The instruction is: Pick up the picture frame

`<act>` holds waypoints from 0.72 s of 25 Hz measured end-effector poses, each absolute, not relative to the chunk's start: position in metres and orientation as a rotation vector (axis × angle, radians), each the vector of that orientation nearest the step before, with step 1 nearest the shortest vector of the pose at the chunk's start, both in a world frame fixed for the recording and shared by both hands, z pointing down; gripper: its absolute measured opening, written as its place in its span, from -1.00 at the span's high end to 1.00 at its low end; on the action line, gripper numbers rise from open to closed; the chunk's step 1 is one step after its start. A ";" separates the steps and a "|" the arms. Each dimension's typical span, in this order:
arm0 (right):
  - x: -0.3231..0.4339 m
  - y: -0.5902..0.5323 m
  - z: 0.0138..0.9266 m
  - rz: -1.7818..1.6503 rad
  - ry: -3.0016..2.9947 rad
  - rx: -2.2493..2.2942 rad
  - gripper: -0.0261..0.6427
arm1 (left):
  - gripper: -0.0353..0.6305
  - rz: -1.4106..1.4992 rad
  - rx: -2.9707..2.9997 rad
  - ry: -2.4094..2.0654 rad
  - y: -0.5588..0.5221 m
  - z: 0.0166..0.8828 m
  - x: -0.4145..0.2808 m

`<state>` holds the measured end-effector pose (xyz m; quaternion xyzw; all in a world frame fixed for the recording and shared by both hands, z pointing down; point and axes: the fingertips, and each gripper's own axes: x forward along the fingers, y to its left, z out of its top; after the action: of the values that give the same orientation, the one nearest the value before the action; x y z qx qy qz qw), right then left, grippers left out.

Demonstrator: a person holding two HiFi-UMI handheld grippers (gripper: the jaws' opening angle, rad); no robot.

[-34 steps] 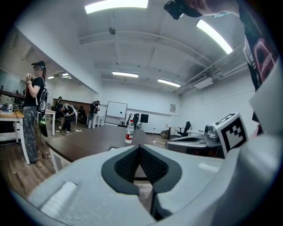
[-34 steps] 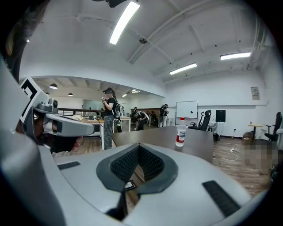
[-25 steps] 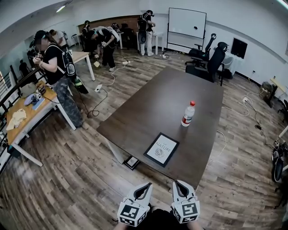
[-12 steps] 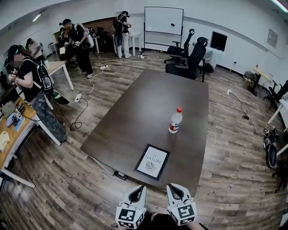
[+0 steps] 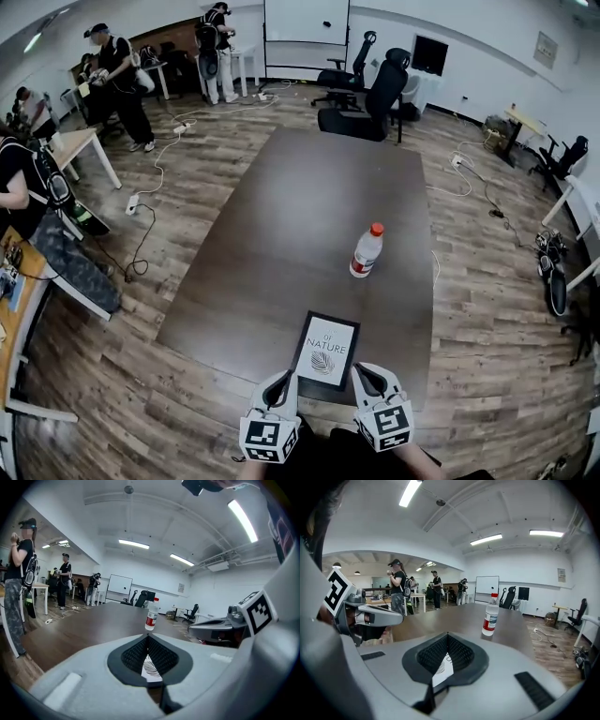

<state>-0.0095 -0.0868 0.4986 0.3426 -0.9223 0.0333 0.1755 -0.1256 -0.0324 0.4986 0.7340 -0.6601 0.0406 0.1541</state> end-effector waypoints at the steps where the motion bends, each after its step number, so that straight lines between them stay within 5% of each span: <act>1: -0.014 -0.095 0.500 0.102 -2.593 0.992 0.90 | 0.87 0.123 2.117 -1.873 -0.040 0.499 -0.132; 18: -0.033 -0.140 0.542 0.437 -2.271 1.444 0.90 | 0.87 0.363 2.262 -1.434 -0.117 0.545 -0.170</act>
<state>-0.0327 -0.1396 0.5421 0.5183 -0.8150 0.1568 0.2062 -0.1697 -0.1169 0.5452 0.8168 -0.5179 0.1312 0.2176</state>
